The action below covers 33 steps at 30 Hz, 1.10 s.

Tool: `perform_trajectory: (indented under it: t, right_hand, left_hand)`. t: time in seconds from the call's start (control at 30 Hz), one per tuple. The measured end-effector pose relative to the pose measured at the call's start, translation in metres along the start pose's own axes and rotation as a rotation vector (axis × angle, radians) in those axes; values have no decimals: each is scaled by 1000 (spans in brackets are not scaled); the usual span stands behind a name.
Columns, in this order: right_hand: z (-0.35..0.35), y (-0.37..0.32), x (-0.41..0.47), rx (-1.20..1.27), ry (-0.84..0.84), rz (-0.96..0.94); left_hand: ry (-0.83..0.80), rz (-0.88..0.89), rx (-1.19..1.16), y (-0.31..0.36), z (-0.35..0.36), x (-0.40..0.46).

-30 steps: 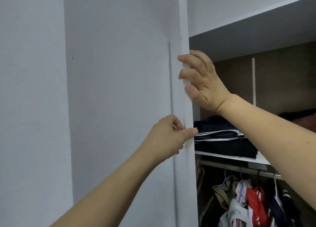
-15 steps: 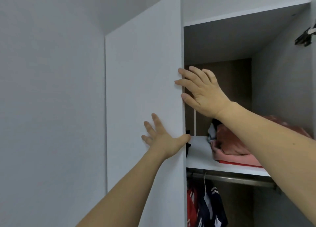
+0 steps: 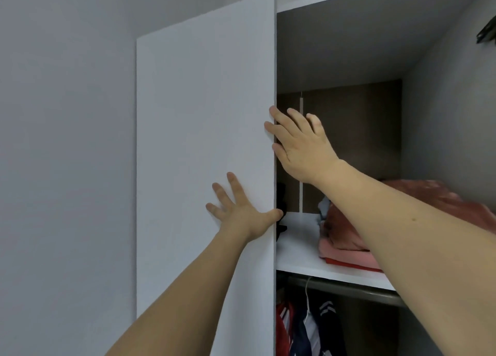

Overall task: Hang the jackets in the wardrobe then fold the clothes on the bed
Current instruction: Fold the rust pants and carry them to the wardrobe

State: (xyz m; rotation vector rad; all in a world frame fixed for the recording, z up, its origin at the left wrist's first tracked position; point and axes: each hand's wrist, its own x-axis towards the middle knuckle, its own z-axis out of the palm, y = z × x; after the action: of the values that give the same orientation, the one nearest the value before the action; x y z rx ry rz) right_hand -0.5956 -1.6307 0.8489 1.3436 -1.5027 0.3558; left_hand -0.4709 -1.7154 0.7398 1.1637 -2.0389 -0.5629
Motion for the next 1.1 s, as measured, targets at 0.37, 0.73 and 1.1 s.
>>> perform_trajectory:
  t: [0.37,0.73,1.1]
  right_hand:
    - [22,0,-2,-44,-105,48]
    - [-86,-3,-56,53,-161,104]
    - [-258,-17,-152,-97,-196,81]
  left_hand:
    - [-26,-16,77,5,11,9]
    - [27,166,179,6,-59,-82]
    - [-41,367,-14,30,-109,-233]
